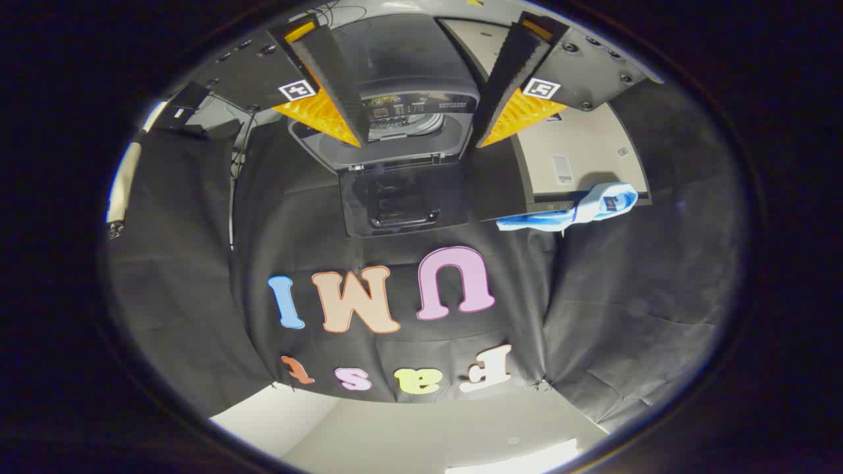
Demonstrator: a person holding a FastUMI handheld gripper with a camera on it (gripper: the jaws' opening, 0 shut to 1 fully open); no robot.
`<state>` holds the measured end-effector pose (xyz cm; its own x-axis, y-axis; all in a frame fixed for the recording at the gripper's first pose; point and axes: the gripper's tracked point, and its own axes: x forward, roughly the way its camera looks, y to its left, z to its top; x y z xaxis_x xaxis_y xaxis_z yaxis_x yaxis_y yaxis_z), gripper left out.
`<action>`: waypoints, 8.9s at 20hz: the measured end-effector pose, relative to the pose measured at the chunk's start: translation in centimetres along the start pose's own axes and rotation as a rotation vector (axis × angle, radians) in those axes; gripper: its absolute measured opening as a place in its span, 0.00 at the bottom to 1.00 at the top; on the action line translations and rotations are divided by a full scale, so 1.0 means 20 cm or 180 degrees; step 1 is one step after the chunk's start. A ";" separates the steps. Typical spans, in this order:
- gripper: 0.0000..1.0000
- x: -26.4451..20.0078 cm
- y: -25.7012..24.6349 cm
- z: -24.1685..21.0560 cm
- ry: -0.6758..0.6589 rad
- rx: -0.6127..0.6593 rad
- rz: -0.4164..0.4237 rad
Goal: Put the clothes into the washing machine and then close the washing machine lid.
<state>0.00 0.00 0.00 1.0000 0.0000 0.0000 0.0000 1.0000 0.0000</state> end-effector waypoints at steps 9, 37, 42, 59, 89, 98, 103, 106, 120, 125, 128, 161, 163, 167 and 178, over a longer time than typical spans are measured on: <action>0.98 0.07 0.11 0.02 -0.0003 -0.0095 0.0041; 0.98 1.28 1.74 0.42 0.1000 -0.0684 0.0702; 1.00 1.43 1.68 0.19 0.1553 -0.0688 0.0297; 0.03 1.25 1.62 0.37 0.1506 -0.0364 0.0964; 0.03 1.28 -0.07 0.46 0.1203 -0.0056 -0.0034; 0.08 1.33 -0.15 0.11 0.1489 -0.0539 -0.0018; 0.12 1.39 -0.09 0.02 0.1596 -0.0481 0.0086; 0.15 1.44 -0.10 -0.02 0.1606 -0.0480 0.0028; 0.31 1.54 -0.18 -0.41 0.1900 -0.0334 -0.0189; 0.85 1.56 -0.08 -0.29 0.1823 -0.0374 -0.0114; 0.96 1.54 -0.01 -0.17 0.1740 -0.0505 0.0006; 0.98 2.44 -0.09 0.52 0.0130 -0.0416 -0.0339; 0.98 2.47 -0.05 0.38 0.0382 -0.0522 -0.0239; 0.99 2.42 -0.06 0.29 0.0347 -0.0387 -0.0223; 0.99 2.23 -0.05 0.31 0.0213 -0.0407 -0.0273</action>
<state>44.61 -1.06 6.23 0.9941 -0.0896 -0.0612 0.0810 0.9882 -0.1302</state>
